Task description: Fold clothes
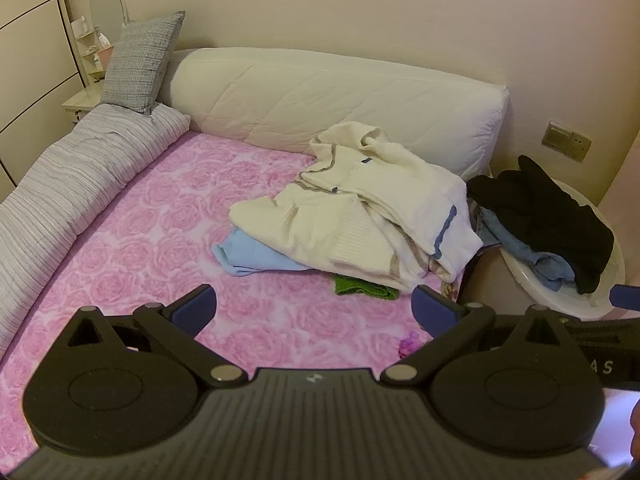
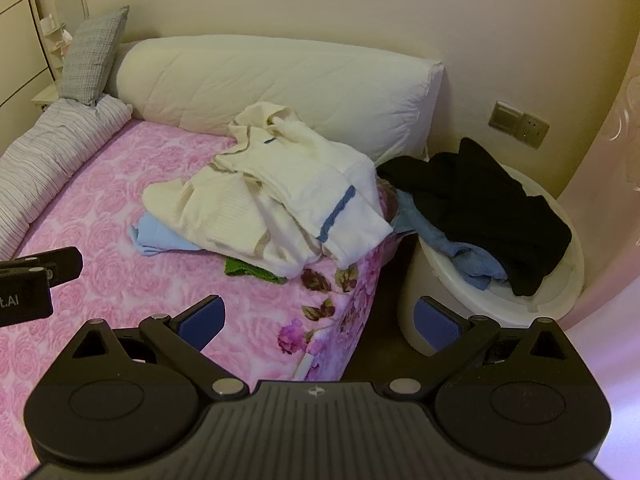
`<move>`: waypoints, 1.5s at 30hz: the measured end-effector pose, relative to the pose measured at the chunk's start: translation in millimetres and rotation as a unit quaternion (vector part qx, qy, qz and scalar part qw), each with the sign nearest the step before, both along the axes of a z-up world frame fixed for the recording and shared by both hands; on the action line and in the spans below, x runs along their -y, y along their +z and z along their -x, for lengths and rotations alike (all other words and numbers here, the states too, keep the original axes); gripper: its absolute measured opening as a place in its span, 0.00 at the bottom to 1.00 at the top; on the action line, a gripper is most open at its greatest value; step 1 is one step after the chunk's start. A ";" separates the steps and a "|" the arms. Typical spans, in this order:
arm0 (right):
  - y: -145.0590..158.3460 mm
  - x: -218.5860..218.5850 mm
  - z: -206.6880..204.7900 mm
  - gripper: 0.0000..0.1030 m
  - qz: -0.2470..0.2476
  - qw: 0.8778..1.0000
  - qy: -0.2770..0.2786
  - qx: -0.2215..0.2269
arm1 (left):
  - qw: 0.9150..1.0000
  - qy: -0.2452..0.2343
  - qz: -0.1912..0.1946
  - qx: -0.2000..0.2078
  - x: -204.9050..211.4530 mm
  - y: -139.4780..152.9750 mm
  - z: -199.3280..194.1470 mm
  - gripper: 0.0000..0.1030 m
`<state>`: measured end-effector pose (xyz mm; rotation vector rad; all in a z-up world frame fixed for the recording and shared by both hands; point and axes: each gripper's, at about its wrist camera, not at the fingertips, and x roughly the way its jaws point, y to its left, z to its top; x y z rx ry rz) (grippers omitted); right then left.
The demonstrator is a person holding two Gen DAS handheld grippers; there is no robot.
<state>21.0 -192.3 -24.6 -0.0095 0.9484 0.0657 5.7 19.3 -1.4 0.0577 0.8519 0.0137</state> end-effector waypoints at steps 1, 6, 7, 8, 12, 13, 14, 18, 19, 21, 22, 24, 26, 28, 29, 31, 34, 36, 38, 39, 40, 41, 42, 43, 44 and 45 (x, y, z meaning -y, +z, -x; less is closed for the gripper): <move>0.4 -0.4 0.4 1.00 0.001 1.000 0.000 0.000 | 1.000 -0.001 0.000 0.000 -0.5 -0.4 -0.4 1.00; 3.2 -5.3 -1.2 1.00 0.004 1.000 -0.004 0.001 | 1.000 -0.005 0.004 0.000 -5.6 -0.5 -2.1 1.00; 4.3 -7.0 -1.6 1.00 0.005 1.000 -0.005 0.002 | 1.000 -0.006 0.005 0.001 -7.2 -0.6 -2.0 1.00; 5.3 -8.6 -1.9 1.00 0.007 1.000 -0.006 0.002 | 1.000 -0.007 0.006 0.002 -8.7 -0.7 -1.9 1.00; 9.5 -12.6 -3.6 1.00 0.010 1.000 -0.009 0.003 | 1.000 -0.009 0.009 0.003 -12.9 -1.3 -2.4 1.00; 10.1 -13.7 -3.6 1.00 0.010 1.000 -0.009 0.004 | 1.000 -0.009 0.009 0.003 -14.3 -1.1 -2.7 1.00; 10.9 -14.8 -3.7 1.00 0.011 1.000 -0.009 0.004 | 1.000 -0.009 0.010 0.004 -15.8 -1.1 -2.5 1.00; 12.7 -18.6 -5.2 1.00 0.011 1.000 -0.010 0.005 | 1.000 -0.012 0.010 0.004 -20.5 -0.6 -4.5 1.00; 13.3 -20.1 -5.9 1.00 0.012 1.000 -0.011 0.005 | 1.000 -0.012 0.010 0.005 -21.6 -0.3 -5.1 1.00; 14.0 -22.3 -6.5 1.00 0.012 1.000 -0.011 0.005 | 1.000 -0.012 0.011 0.004 -23.6 -0.3 -6.5 1.00; 14.6 -23.4 -7.3 1.00 0.013 1.000 -0.012 0.005 | 1.000 -0.013 0.011 0.004 -24.7 -0.1 -7.1 1.00; 15.2 -25.1 -8.0 1.00 0.013 1.000 -0.013 0.005 | 1.000 -0.015 0.013 0.004 -27.1 0.0 -7.6 1.00; 15.1 -26.7 -7.6 1.00 0.014 1.000 -0.014 0.005 | 1.000 -0.016 0.015 0.004 -29.6 -0.1 -7.9 1.00; 14.7 -28.7 -7.1 1.00 0.016 1.000 -0.016 0.005 | 1.000 -0.018 0.017 0.003 -32.7 -1.1 -8.5 1.00; 14.2 -28.6 -7.0 1.00 0.016 1.000 -0.017 0.004 | 1.000 -0.020 0.018 0.002 -33.5 -2.0 -9.3 1.00; 13.0 -27.7 -7.9 1.00 0.017 1.000 -0.021 0.000 | 1.000 -0.022 0.019 -0.001 -32.7 -4.3 -11.6 1.00; 12.5 -28.2 -10.6 1.00 0.017 1.000 -0.026 -0.003 | 0.999 -0.026 0.019 -0.004 -30.8 -6.7 -15.3 1.00; 12.5 -29.4 -13.1 1.00 0.018 0.999 -0.028 -0.003 | 0.999 -0.027 0.020 -0.005 -31.7 -7.9 -18.3 1.00; 12.0 -30.0 -15.7 1.00 0.018 0.999 -0.030 -0.004 | 0.999 -0.028 0.021 -0.007 -33.3 -9.4 -21.0 1.00; 10.7 -30.4 -17.0 1.00 0.018 0.999 -0.031 -0.006 | 0.999 -0.028 0.020 -0.008 -33.7 -10.3 -22.2 1.00; 9.3 -30.8 -18.2 1.00 0.018 0.999 -0.032 -0.007 | 0.999 -0.028 0.020 -0.009 -34.0 -11.3 -23.4 1.00; 8.0 -31.2 -19.5 1.00 0.018 0.999 -0.033 -0.008 | 0.999 -0.028 0.020 -0.011 -34.1 -12.1 -25.1 1.00; 7.0 -31.5 -20.9 1.00 0.017 0.999 -0.034 -0.009 | 0.999 -0.028 0.020 -0.012 -34.7 -12.8 -27.0 1.00; 5.9 -32.1 -23.2 1.00 0.017 0.999 -0.033 -0.011 | 0.999 -0.027 0.021 -0.013 -35.5 -13.4 -29.1 1.00; 4.9 -32.8 -25.6 1.00 0.017 0.999 -0.033 -0.013 | 0.999 -0.026 0.021 -0.015 -36.3 -14.1 -31.3 1.00; 4.6 -33.6 -28.4 1.00 0.017 0.999 -0.031 -0.014 | 0.999 -0.025 0.022 -0.016 -36.8 -14.9 -33.7 1.00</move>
